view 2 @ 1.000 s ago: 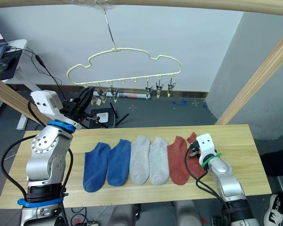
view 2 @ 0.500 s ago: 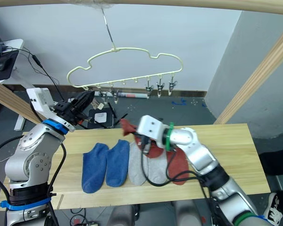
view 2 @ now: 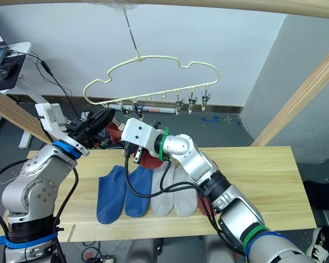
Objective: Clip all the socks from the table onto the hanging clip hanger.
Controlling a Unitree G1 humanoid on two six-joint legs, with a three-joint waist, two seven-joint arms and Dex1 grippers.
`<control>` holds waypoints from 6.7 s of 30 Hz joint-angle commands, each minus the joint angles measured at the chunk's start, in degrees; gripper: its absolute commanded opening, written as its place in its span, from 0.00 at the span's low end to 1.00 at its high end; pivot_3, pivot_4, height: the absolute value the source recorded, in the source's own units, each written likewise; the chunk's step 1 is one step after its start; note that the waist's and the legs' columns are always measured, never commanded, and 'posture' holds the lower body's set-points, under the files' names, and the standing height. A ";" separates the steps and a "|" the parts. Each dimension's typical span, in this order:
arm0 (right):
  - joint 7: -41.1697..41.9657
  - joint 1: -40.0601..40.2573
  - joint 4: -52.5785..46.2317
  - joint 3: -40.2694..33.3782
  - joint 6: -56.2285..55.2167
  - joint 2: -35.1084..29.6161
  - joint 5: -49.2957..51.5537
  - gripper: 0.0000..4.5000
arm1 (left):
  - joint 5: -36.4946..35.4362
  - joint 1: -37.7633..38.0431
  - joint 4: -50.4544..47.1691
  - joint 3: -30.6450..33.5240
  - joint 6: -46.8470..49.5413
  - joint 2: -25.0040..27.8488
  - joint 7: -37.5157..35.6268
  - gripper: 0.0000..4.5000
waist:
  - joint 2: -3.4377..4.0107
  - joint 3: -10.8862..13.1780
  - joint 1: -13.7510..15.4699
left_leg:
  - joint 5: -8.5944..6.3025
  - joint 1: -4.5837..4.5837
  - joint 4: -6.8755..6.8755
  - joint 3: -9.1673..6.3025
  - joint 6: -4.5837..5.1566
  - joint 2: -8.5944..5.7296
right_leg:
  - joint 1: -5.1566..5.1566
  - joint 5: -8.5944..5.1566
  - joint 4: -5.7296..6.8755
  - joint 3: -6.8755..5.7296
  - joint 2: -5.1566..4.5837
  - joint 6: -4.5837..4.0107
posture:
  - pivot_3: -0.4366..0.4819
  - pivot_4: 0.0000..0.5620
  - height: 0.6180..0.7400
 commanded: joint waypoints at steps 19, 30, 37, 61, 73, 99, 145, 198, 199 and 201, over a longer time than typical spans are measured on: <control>-0.22 -1.13 -1.43 -2.32 -0.59 4.40 1.41 0.18 | -1.45 3.94 -2.99 3.08 2.61 2.10 0.14 0.41 | 0.00 0.00 0.07 | 0.00 -0.13 0.01 -0.07 0.00 0.00 | -0.10 0.01 0.02 -0.06 0.00 -0.01 | 0.49 0.54 0.85; 4.76 6.70 -15.17 -1.23 2.47 -2.92 1.54 0.56 | 12.80 12.76 -7.02 -2.90 -11.63 0.33 0.06 0.41 | -0.03 -0.02 1.02 | 0.04 -0.93 0.09 -0.06 -0.07 -0.02 | -0.95 0.02 0.08 -0.06 -0.06 -0.04 | 0.47 0.52 0.85; 9.74 13.31 -31.15 -3.56 10.67 -11.28 5.03 0.56 | 21.30 13.08 -4.88 -9.14 -22.53 -4.49 0.34 0.41 | -0.05 -0.03 1.17 | 0.04 -0.95 0.17 -0.06 -0.06 -0.10 | -0.92 0.03 0.10 -0.06 -0.11 -0.03 | 0.45 0.53 0.85; 9.77 20.56 -48.40 -16.40 29.14 -27.53 17.94 0.56 | 31.31 0.56 4.84 -13.70 -31.18 -14.39 8.38 0.41 | -0.08 -0.04 -0.23 | 0.06 -0.92 0.26 -0.08 0.00 -0.11 | -0.85 0.07 0.20 -0.06 -0.05 0.01 | 0.36 0.56 0.85; 8.34 20.91 -48.97 -16.74 28.78 -28.62 18.85 0.56 | 29.55 8.19 -0.56 -12.66 -32.16 -15.58 8.26 0.41 | -0.08 -0.05 -0.54 | 0.07 -0.90 0.29 -0.09 0.00 -0.11 | -0.85 0.07 0.27 -0.05 -0.05 0.02 | 0.36 0.56 0.85; 7.80 19.64 -47.95 -16.78 27.51 -28.89 20.77 0.56 | 29.97 -1.94 15.68 -10.37 -40.06 -15.68 8.65 0.41 | -0.08 -0.05 -0.53 | 0.15 -0.89 1.15 -0.12 0.13 -0.14 | -0.81 0.07 1.00 0.01 0.02 0.09 | 0.36 0.54 0.85; 0.71 27.75 -44.90 -12.63 28.85 -29.41 15.59 0.83 | 28.69 -6.16 15.41 -10.34 -37.11 -14.09 7.00 0.05 | -0.09 -0.06 -0.54 | 0.14 -0.91 1.13 -0.17 0.13 -0.15 | -0.80 0.08 1.01 -0.02 0.00 0.07 | 0.36 0.55 0.85; 1.54 1.93 -7.04 -0.40 16.23 -2.60 2.73 0.00 | 1.44 -4.29 0.41 -4.37 -2.99 -4.62 -2.84 0.05 | -0.20 -0.08 -0.95 | 0.17 -1.05 1.08 -0.34 0.13 -0.14 | -0.93 0.16 0.98 -0.15 -0.01 0.01 | 0.41 0.53 0.85; 1.37 1.75 -6.79 -0.68 15.93 -2.40 2.76 0.00 | 1.15 -4.25 0.46 -4.09 -2.59 -4.53 -2.74 0.05 | -0.20 -0.08 -0.90 | 0.17 -1.05 1.08 -0.35 0.13 -0.13 | -0.93 0.16 0.99 -0.15 0.00 0.01 | 0.41 0.53 0.85; 1.33 1.58 -6.55 -1.07 15.46 -2.14 2.69 0.00 | 0.97 -4.15 0.58 -3.74 -2.16 -4.41 -2.56 0.05 | -0.20 -0.08 -0.83 | 0.17 -1.05 1.09 -0.35 0.13 -0.14 | -0.93 0.17 1.01 -0.14 0.00 0.01 | 0.41 0.53 0.85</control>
